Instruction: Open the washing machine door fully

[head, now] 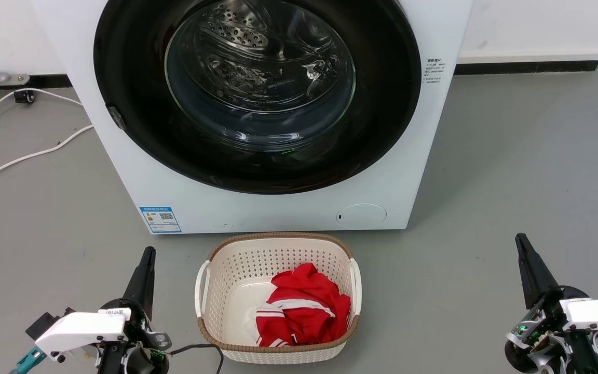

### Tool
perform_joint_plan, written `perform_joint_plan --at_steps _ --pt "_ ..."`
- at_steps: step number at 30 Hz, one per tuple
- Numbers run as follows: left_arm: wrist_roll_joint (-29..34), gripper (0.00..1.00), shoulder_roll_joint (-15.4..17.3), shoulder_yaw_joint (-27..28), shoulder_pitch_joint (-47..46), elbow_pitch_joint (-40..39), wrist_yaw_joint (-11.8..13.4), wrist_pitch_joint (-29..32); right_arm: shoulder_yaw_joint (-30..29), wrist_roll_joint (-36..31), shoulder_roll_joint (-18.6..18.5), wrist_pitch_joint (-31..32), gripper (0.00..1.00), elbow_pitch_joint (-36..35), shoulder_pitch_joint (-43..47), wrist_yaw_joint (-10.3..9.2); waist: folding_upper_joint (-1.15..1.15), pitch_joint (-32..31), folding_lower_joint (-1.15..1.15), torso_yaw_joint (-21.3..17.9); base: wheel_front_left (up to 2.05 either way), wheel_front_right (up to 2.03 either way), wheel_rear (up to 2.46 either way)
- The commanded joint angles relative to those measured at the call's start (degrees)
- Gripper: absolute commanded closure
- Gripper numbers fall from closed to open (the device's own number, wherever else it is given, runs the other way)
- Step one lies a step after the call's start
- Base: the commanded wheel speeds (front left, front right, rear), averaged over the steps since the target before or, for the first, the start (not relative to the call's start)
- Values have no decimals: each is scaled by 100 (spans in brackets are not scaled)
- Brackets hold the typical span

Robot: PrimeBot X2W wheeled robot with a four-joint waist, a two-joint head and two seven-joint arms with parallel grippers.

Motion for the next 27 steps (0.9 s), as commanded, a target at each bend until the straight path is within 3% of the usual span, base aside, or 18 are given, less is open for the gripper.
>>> perform_joint_plan --at_steps 1,8,9,20,27 --pt "13 100 -4 6 -60 -3 -21 -2 5 -15 23 -10 100 5 -85 21 0 0 0 0 0 0 0" --pt "13 100 -4 6 -60 -3 -21 -2 5 -15 23 -11 100 5 -85 21 0 0 0 0 0 0 0" --pt "0 0 0 -1 0 -1 0 -1 0 1 0 -2 0 -1 0 0 0 0 0 0 0 0 0" --pt "210 0 -6 -146 42 -113 0 -280 132 -171 2 -281 0 -164 137 0 0 6 0 4 0 0 0" --pt "853 0 -5 -66 39 -405 -2 -468 147 -899 3 -469 0 -411 167 1 0 8 0 6 0 0 0"
